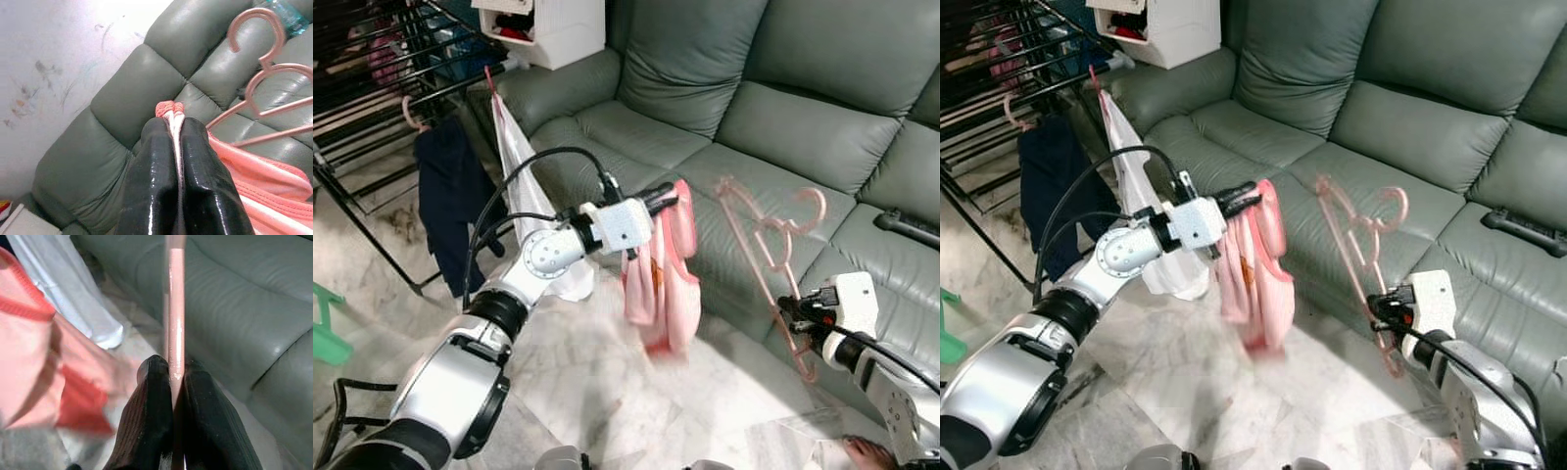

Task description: Hang hanger

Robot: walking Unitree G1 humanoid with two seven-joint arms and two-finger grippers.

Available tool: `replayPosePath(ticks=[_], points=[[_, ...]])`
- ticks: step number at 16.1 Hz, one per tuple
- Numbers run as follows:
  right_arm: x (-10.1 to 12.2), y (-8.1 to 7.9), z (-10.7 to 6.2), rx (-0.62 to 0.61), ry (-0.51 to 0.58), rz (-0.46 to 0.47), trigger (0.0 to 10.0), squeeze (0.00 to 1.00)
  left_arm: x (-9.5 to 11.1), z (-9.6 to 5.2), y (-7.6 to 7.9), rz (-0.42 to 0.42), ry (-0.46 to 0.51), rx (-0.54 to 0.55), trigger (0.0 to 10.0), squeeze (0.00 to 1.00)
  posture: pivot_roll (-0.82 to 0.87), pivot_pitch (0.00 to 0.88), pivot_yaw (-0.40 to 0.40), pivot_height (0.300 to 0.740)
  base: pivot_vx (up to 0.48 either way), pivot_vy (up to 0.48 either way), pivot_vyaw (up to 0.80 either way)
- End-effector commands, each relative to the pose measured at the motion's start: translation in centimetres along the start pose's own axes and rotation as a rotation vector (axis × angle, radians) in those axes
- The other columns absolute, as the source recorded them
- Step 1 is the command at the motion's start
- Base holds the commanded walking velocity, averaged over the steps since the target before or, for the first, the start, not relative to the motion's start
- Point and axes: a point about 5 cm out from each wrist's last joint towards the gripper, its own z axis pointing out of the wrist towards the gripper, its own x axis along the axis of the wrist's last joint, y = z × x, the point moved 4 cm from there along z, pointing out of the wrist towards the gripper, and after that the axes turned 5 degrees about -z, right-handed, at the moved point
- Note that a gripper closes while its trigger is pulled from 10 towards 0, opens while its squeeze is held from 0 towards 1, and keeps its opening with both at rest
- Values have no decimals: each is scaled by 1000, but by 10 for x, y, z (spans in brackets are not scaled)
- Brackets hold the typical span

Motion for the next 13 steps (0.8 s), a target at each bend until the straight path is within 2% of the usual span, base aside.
replayPosePath(ticks=[1, 3, 4, 5, 6, 7, 8, 9, 10, 11, 12, 13], points=[[15, -6, -1, 35, 59, -8, 10000, 0, -2, -2, -4, 1, -11, 15, 10000, 0, -126, 0, 64, 740, 0, 0, 0], [19, -14, -6, 124, 57, -79, 10000, 0, -17, -5, 5, 49, -113, -40, 10000, 0, -130, 0, 68, 740, 0, 0, 0], [16, -12, -13, 157, 19, -165, 10000, 0, -41, -12, 6, 61, -260, -45, 10000, 0, -134, 0, 71, 740, 0, 0, 0], [10, -8, -16, 161, -21, -244, 10000, 0, -57, -21, 2, 37, -349, 6, 10000, 0, -142, 0, 76, 740, 0, 0, 0], [3, -4, -19, 146, -53, -371, 10000, 0, -72, -34, -4, -67, -434, 111, 10000, 0, -145, 0, 78, 740, 0, 0, 0], [-1, -4, -19, 142, -63, -433, 10000, 0, -83, -43, -7, -149, -486, 208, 10000, 0, -151, 0, 76, 740, 0, 0, 0], [-2, -5, -19, 143, -64, -460, 10000, 0, -88, -48, -10, -192, -515, 272, 10000, 0, -151, 0, 76, 740, 0, 0, 0], [-1, -6, -15, 107, -54, -523, 10000, 0, -105, -64, -15, -338, -609, 465, 10000, 0, -151, 0, 72, 740, 0, 0, 0], [5, -9, -11, 90, -30, -547, 10000, 0, -111, -71, -17, -430, -642, 554, 10000, 0, -152, 0, 71, 740, 0, 0, 0], [9, -17, -9, 125, -13, -557, 10000, 0, -112, -68, -16, -515, -637, 560, 10000, 0, -152, 0, 71, 740, 0, 0, 0], [9, -31, -11, 234, -20, -535, 10000, 0, -105, -56, -12, -590, -579, 493, 10000, 0, -148, 0, 70, 740, 0, 0, 0], [10, -44, -17, 347, -24, -513, 10000, 0, -93, -42, -12, -619, -486, 404, 10000, 0, -145, 0, 71, 740, 0, 0, 0]])
